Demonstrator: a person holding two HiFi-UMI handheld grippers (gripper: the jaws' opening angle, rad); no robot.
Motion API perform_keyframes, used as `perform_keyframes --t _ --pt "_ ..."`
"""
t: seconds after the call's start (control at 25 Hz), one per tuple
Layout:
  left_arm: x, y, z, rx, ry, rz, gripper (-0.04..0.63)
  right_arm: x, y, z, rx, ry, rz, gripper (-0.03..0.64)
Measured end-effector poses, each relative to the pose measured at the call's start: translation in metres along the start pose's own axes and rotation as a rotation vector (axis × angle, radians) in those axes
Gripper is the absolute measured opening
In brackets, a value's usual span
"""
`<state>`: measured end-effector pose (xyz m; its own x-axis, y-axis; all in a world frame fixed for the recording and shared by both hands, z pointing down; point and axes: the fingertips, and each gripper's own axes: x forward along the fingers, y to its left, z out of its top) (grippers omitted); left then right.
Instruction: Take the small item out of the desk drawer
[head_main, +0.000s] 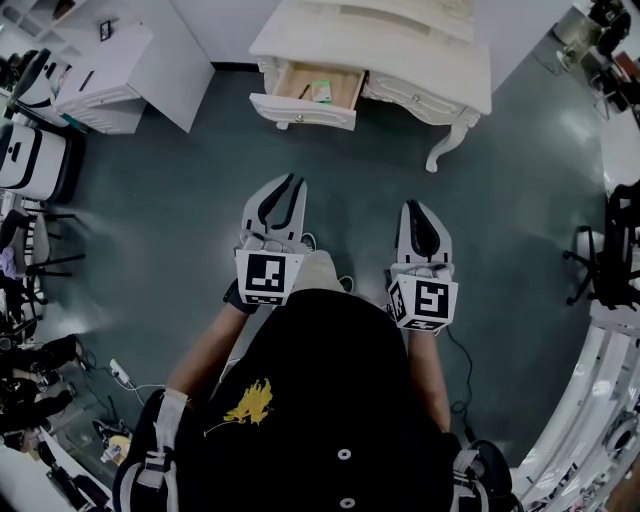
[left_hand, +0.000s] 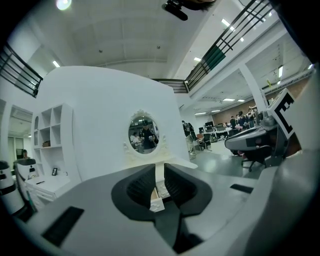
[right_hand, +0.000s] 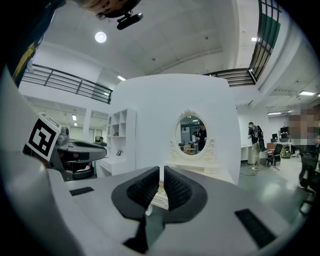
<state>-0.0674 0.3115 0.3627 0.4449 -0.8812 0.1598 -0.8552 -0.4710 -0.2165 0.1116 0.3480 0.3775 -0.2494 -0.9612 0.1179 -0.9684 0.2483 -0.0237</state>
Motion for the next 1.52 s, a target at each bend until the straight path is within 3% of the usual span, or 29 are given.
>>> perform_keyframes --t 0.24,0.4,0.88,1.12,1.28,1.52 --pt "0.0 -0.006 0.002 0.006 -0.002 -0.006 0.107 -0.007 -0.01 -0.005 0.012 0.014 -0.013 0.091" --pt "0.0 -0.004 0.006 0.002 -0.006 0.015 0.196 -0.009 -0.015 -0.007 0.025 0.028 -0.006 0.12" --pt "0.001 -0.014 0.004 -0.103 -0.015 0.02 0.374 -0.02 -0.03 -0.022 0.037 0.065 0.006 0.246" --pt "0.008 -0.022 -0.007 -0.127 0.045 0.002 0.421 -0.024 -0.044 -0.028 0.061 0.076 -0.01 0.344" --pt "0.007 -0.031 -0.004 -0.117 0.06 0.0 0.426 -0.024 -0.056 -0.03 0.082 0.056 -0.035 0.584" --pt "0.013 -0.019 -0.017 -0.121 0.104 0.034 0.426 -0.006 -0.055 -0.036 0.056 0.067 -0.016 0.598"
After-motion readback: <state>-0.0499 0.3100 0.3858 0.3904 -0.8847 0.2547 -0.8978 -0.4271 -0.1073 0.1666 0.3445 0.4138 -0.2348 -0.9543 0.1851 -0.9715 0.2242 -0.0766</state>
